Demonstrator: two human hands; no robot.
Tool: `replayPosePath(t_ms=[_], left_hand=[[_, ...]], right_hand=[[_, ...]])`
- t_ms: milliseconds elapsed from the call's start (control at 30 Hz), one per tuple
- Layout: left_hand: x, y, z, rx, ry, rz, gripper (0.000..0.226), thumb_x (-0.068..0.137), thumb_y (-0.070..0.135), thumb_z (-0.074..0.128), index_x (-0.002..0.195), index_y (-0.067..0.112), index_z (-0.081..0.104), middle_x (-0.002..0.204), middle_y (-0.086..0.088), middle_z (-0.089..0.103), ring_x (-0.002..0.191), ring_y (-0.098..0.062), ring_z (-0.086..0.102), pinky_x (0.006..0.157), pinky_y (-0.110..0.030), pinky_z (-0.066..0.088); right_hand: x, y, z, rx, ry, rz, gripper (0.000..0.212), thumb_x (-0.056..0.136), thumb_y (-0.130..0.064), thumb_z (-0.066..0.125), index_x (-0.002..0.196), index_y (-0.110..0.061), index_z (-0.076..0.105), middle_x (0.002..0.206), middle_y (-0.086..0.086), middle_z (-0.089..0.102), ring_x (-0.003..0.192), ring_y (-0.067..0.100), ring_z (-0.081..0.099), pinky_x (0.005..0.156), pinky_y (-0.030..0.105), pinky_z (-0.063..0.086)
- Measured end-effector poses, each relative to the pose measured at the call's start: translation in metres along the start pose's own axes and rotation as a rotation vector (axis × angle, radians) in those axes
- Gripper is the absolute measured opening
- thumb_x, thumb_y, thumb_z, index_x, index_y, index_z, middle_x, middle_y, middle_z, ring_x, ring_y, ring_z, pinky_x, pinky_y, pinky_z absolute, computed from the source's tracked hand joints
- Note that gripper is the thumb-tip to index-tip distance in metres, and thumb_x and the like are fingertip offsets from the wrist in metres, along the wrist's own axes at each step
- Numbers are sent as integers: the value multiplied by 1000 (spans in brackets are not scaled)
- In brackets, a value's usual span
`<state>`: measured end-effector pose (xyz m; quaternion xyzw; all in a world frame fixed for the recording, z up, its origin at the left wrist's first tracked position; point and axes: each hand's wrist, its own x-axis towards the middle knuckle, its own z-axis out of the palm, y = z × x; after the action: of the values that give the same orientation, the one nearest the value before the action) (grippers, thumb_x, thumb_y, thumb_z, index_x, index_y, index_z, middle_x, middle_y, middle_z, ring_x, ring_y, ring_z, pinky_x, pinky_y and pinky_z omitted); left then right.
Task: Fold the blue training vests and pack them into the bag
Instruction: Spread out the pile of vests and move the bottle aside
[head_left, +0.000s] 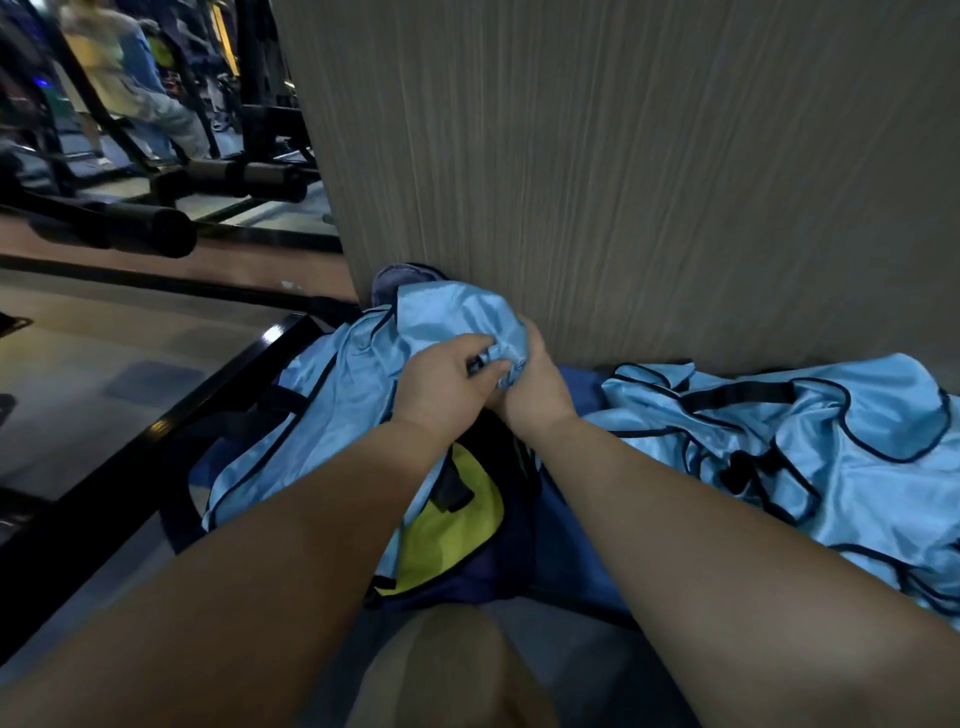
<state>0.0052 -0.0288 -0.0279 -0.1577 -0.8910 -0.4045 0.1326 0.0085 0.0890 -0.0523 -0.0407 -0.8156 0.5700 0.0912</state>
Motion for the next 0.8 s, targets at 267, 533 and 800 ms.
replayPosePath(t_ms=[267, 533, 800], left_hand=[[8, -19, -3, 71, 86, -90, 46, 83, 65, 56, 106, 26, 62, 110, 1, 59, 106, -22, 56, 93, -45, 46], [2, -34, 6, 423, -166, -326, 61, 89, 63, 50, 139, 29, 43, 146, -4, 44, 132, -33, 38, 106, -51, 35], [12, -33, 22, 518, -156, -482, 60, 94, 60, 41, 142, 23, 38, 148, -9, 39, 133, -37, 34, 107, -52, 29]], right_hand=[[-1, 3, -62, -145, 326, 101, 25, 91, -19, 65, 114, -13, 61, 91, -4, 57, 88, 17, 57, 69, 18, 36], [-13, -4, -190, -269, 681, 104, 32, 90, -20, 63, 120, -10, 59, 109, 10, 65, 96, 27, 60, 76, 25, 38], [-63, 16, -295, -672, 959, 86, 20, 84, -10, 55, 103, -5, 56, 110, 21, 58, 99, 45, 55, 80, 43, 43]])
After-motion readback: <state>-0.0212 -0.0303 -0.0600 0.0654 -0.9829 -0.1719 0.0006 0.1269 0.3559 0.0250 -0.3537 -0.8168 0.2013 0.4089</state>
